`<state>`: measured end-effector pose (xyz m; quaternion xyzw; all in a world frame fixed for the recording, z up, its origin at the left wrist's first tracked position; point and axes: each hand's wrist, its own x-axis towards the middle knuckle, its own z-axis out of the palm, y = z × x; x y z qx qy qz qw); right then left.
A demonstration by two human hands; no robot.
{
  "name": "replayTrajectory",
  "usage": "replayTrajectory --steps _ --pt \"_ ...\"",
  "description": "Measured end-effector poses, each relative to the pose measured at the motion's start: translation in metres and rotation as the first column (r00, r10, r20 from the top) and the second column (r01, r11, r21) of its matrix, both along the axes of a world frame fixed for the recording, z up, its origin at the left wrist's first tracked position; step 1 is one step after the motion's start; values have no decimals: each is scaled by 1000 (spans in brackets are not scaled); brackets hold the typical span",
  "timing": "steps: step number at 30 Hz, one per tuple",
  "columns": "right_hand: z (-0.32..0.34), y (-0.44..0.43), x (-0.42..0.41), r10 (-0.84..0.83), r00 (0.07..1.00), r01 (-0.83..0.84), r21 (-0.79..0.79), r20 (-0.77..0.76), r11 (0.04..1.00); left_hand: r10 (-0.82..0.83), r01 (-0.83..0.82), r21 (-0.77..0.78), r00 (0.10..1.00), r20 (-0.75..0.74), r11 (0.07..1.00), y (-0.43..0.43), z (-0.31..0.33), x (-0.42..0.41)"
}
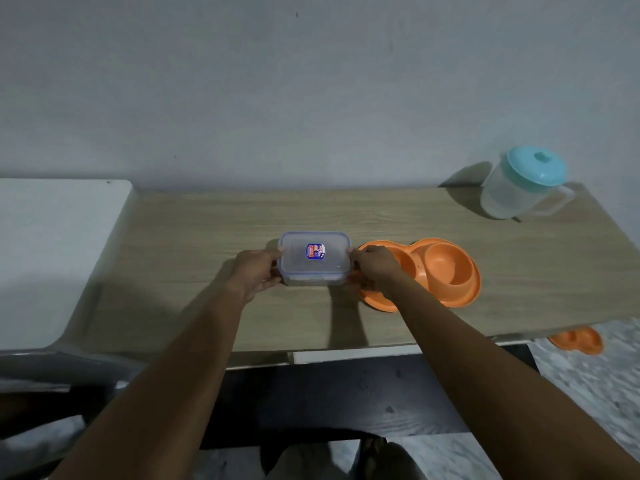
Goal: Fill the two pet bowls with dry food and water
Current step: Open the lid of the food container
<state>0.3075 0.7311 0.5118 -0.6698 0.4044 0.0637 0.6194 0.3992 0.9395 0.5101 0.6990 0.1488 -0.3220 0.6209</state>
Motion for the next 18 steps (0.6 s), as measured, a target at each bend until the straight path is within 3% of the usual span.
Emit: replayTrajectory --steps 8,11,18 --pt "-1 -8 22 -26 998 33 139 -55 990 16 -59 -169 969 -248 984 14 -5 21" --pt "-1 -5 31 15 997 1 190 -81 982 42 -75 -157 977 -209 985 21 -8 29" --pt "0 0 41 -62 991 96 307 -118 947 -57 46 -112 994 -93 993 30 -12 43"
